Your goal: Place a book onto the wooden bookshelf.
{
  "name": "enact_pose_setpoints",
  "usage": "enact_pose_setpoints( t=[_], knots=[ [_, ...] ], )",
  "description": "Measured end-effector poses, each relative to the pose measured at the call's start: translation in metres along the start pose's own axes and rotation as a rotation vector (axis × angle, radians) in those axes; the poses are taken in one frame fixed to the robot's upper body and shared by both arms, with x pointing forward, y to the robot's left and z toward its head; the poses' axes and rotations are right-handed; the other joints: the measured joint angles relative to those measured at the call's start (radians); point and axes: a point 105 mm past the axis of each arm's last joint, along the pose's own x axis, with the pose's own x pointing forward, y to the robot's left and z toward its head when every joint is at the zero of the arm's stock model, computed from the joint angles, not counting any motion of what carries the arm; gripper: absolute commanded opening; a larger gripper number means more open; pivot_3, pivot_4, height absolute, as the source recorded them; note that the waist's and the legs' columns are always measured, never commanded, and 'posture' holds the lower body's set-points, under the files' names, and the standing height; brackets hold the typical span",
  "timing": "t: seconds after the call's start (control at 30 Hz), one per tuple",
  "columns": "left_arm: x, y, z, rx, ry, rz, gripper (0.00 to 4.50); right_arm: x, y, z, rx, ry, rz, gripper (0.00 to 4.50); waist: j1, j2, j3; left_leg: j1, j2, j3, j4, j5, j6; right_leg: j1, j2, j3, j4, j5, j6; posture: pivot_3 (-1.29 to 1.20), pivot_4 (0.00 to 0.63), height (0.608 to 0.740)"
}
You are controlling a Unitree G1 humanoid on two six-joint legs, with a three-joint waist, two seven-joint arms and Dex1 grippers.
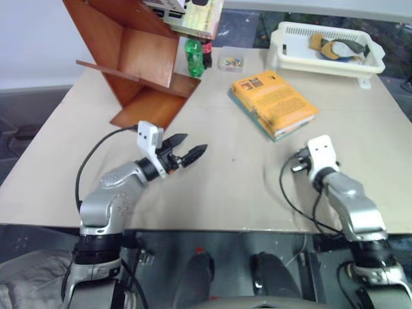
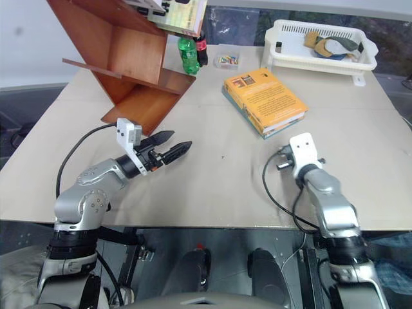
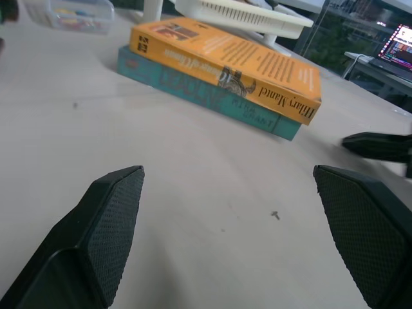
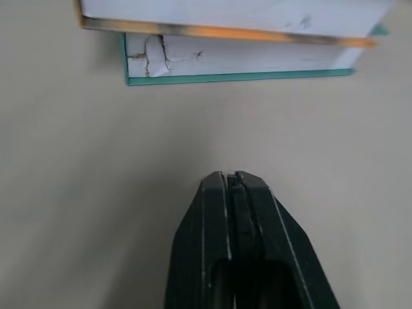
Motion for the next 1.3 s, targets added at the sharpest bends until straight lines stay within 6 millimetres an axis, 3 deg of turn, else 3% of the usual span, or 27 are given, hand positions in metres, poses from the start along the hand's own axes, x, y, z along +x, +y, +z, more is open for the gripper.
enact_pose_setpoints(
  t=[0.2,0.37,0.6,0.93,1.0,1.03,1.17,1.3],
  knots=[
    [0.001,-0.002,0.000,-0.005,0.005,0.012,4.50,0.029,0.008,0.015,-0.044,-0.063,0.008,0.06,-0.002,0.000,0.000,0.000,0.000,0.000,0.000,0.000,0.000,0.000,0.000,0.000,0.000,0.000,0.000,0.00,0.150,0.740],
    [0.004,-0.007,-0.001,-0.004,0.006,-0.006,4.50,0.045,0.030,0.023,-0.045,-0.112,0.057,0.06,-0.005,0.001,0.000,0.000,0.000,0.000,-0.001,0.000,0.000,0.000,0.000,0.000,0.000,0.000,0.000,0.00,0.150,0.740],
    [0.003,-0.005,-0.003,-0.006,0.027,0.007,4.50,0.050,0.062,0.030,-0.033,-0.170,0.173,0.06,-0.019,0.001,0.000,0.000,0.000,-0.001,-0.001,0.000,0.000,0.000,0.000,0.000,0.000,0.000,0.000,0.00,0.150,0.740],
    [0.002,-0.003,-0.005,-0.011,0.052,0.021,4.50,0.047,0.090,0.041,-0.027,-0.236,0.285,0.06,-0.023,0.001,0.000,0.000,0.000,-0.001,-0.001,0.000,0.000,0.000,0.000,0.000,0.000,0.000,0.000,0.00,0.150,0.740],
    [0.002,-0.002,-0.005,-0.009,0.054,0.023,4.50,0.047,0.093,0.041,-0.019,-0.233,0.292,0.69,-0.022,0.001,0.000,0.000,0.000,-0.001,-0.001,0.000,0.000,0.000,0.000,0.000,0.000,0.000,0.000,0.00,0.150,0.740],
    [0.001,-0.002,-0.005,-0.008,0.055,0.023,4.50,0.047,0.093,0.040,-0.013,-0.229,0.293,0.79,-0.022,0.001,0.001,0.000,0.000,-0.001,-0.001,0.000,0.000,0.000,0.000,0.000,0.000,0.000,0.000,0.00,0.150,0.740],
    [0.003,-0.002,-0.002,-0.002,0.050,0.022,4.50,0.044,0.093,0.038,0.005,-0.218,0.285,2.48,-0.022,0.001,0.001,0.000,0.000,-0.001,-0.001,0.000,0.000,0.000,0.000,0.000,0.000,0.000,0.000,0.00,0.150,0.740],
    [0.003,-0.002,-0.001,0.000,0.049,0.022,4.50,0.043,0.090,0.034,0.019,-0.196,0.244,2.48,-0.023,0.001,0.001,0.000,0.000,-0.001,-0.001,0.000,0.000,0.000,0.000,0.000,0.000,0.000,0.000,0.00,0.150,0.740]
  ],
)
